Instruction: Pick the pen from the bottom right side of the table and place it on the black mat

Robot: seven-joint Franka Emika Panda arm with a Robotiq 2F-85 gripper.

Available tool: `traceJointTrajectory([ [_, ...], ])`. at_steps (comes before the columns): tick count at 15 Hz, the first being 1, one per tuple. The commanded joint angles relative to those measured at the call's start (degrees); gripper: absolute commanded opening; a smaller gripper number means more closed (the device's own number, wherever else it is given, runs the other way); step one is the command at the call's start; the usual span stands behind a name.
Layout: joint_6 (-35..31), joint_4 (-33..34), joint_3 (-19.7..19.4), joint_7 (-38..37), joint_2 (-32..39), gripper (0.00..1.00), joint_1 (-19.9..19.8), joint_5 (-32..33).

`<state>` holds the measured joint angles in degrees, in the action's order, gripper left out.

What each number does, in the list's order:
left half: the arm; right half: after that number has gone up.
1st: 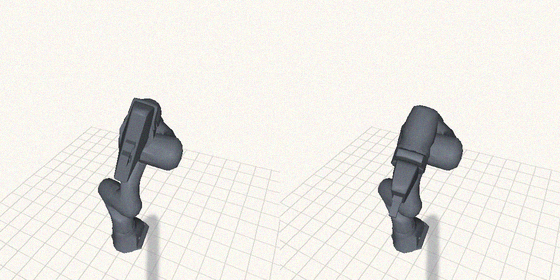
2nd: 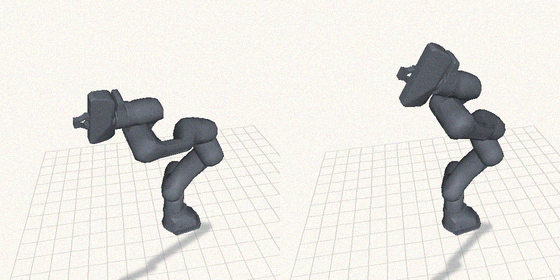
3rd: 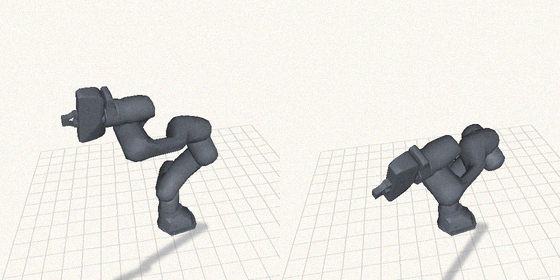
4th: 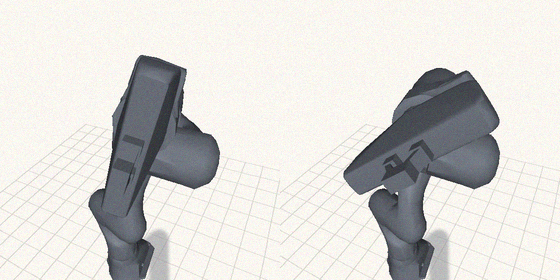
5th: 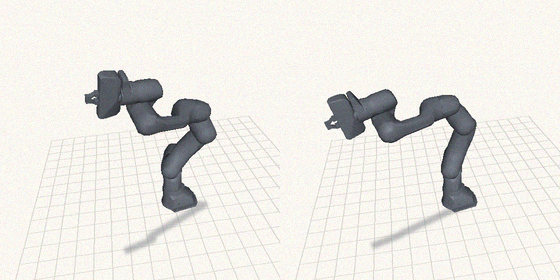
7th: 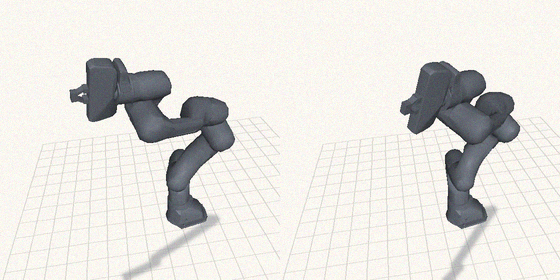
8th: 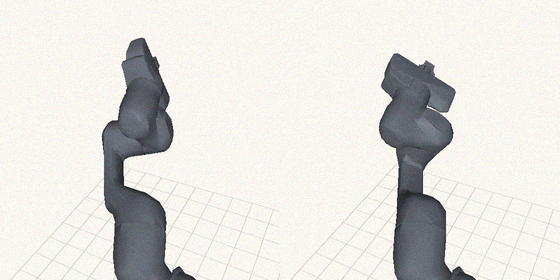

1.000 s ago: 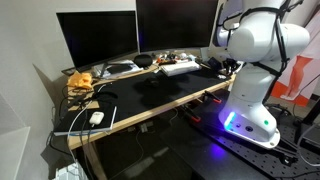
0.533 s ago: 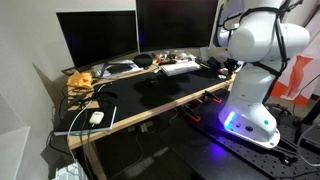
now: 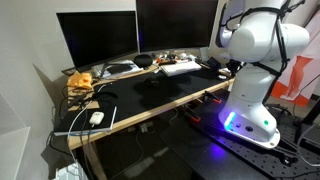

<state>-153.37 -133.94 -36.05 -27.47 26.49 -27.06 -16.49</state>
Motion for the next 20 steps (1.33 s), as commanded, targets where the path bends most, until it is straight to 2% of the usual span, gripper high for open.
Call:
traceJointTrajectory([
  [1, -1.3, -5.3, -1.8, 2.4, -5.2, 0.03, 1.5, 2.0],
  [5, -2.5, -8.5, -3.5, 4.1, -8.6, 0.03, 3.5, 4.6],
  [12, -5.9, -14.9, -8.3, 4.3, -16.0, 0.03, 8.7, 12.8],
  [16, -9.2, -17.9, -12.5, 2.8, -18.7, 0.03, 12.3, 20.9],
  [20, -9.5, -19.6, -15.9, 3.0, -20.5, 0.03, 14.7, 28.8],
])
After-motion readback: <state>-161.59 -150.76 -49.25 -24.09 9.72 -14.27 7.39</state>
